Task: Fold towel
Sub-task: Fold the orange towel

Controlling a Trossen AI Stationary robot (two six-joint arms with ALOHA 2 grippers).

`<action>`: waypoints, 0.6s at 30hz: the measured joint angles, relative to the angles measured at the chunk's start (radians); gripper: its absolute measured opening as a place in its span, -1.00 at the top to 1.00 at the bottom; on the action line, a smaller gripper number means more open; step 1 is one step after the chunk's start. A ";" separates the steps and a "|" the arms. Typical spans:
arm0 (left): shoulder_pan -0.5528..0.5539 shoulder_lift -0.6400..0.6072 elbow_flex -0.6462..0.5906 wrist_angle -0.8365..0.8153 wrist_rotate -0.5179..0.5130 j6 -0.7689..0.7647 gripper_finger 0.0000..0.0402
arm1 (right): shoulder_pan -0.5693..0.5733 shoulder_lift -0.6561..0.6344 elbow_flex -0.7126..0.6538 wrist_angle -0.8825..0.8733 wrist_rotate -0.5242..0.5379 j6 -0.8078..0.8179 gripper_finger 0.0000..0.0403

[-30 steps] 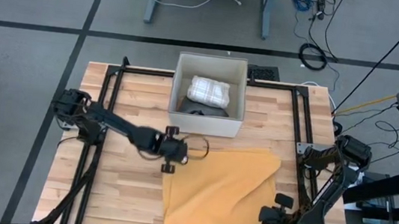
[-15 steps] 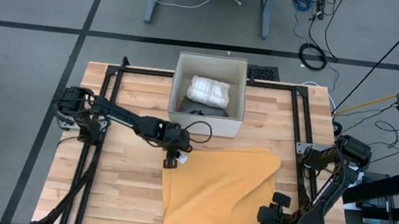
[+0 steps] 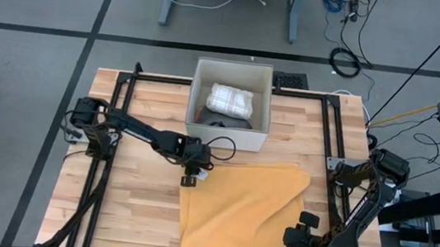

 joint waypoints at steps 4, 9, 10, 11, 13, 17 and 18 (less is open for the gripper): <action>-0.012 -0.007 0.000 0.004 -0.004 0.039 0.72 | 0.000 0.000 0.000 0.000 0.001 0.002 0.22; -0.034 -0.007 0.000 0.004 -0.006 0.068 0.96 | 0.000 0.000 0.000 0.004 0.001 0.002 0.22; -0.038 -0.007 0.000 0.005 -0.009 0.069 0.97 | 0.000 0.000 0.000 0.004 0.001 0.002 0.22; -0.043 -0.007 0.000 0.005 -0.010 0.073 0.98 | 0.000 0.000 0.000 0.004 0.001 0.002 0.22; -0.053 -0.007 0.000 0.005 -0.025 0.089 0.98 | 0.000 0.000 0.000 0.004 0.001 0.002 0.22; -0.083 -0.007 0.015 -0.014 -0.092 0.114 0.99 | -0.001 0.000 0.000 0.009 0.002 0.002 0.22; -0.090 -0.007 0.029 -0.032 -0.103 0.122 0.99 | -0.001 0.000 0.000 0.010 0.002 0.002 0.22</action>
